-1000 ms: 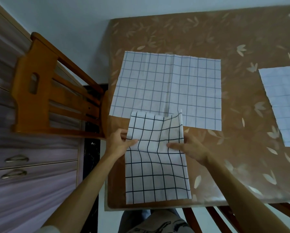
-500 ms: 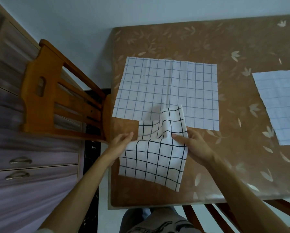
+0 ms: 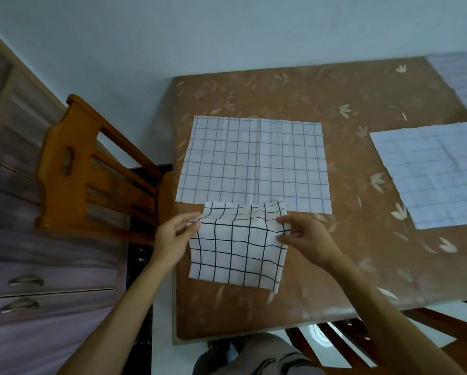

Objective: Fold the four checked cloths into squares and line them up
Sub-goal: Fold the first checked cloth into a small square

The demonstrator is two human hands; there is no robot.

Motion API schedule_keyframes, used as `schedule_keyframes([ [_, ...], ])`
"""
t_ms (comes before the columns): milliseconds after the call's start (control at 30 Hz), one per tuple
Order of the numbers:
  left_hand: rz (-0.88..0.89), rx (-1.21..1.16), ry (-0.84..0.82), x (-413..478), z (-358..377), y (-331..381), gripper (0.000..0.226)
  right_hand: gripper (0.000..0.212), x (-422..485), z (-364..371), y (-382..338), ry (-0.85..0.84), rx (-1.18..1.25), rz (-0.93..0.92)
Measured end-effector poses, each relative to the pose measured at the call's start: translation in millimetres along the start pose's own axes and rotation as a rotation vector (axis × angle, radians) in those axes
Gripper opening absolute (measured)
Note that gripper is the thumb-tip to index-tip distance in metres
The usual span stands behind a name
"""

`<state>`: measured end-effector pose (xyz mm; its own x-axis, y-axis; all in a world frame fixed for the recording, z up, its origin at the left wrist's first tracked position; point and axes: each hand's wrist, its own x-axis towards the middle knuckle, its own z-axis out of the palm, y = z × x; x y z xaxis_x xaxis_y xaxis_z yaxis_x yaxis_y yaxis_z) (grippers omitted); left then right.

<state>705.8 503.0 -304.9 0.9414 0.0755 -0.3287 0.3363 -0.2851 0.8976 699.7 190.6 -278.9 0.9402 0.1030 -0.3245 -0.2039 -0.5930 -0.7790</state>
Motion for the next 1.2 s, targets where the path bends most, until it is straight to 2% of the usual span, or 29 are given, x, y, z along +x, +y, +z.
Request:
schedule_keyframes([
  [167, 0.124, 0.196, -0.069, -7.5, -13.9, 12.0, 0.028, 0.026, -7.4, -6.4, -0.8, 0.128, -0.163, -0.048],
  [300, 0.229, 0.296, 0.015, -13.8, -19.5, 22.4, 0.019, 0.012, -15.3, -8.2, -4.1, 0.201, -0.21, -0.142],
  [533, 0.344, 0.284, 0.01, -22.6, -34.2, 25.3, 0.01, 0.004, -32.7, -5.3, -10.3, 0.3, -0.194, -0.152],
  [600, 0.331, 0.271, -0.037, -23.1, -40.2, 24.2, 0.01, 0.005, -39.2, -7.8, -13.3, 0.264, -0.117, -0.133],
  [700, 0.257, 0.21, -0.126, -32.3, -42.9, 28.4, 0.015, 0.008, -50.3, -8.9, -22.0, 0.157, 0.126, -0.121],
  [800, 0.207, 0.105, -0.162, -43.0, -37.6, 33.7, 0.014, 0.017, -49.2, 0.3, -19.6, 0.155, 0.205, -0.098],
  [967, 0.047, 0.111, -0.18, -41.1, -29.9, 8.0, 0.024, 0.025, -33.1, 19.2, -7.5, 0.197, 0.205, -0.037],
  [1100, -0.02, 0.246, -0.349, -33.8, -20.0, -4.5, 0.024, 0.019, -11.1, 29.7, -3.8, 0.148, 0.105, -0.025],
  [1200, -0.012, 0.373, -0.485, -21.8, -5.0, 2.4, 0.032, 0.016, 5.2, 35.8, -12.4, 0.019, 0.05, -0.071],
])
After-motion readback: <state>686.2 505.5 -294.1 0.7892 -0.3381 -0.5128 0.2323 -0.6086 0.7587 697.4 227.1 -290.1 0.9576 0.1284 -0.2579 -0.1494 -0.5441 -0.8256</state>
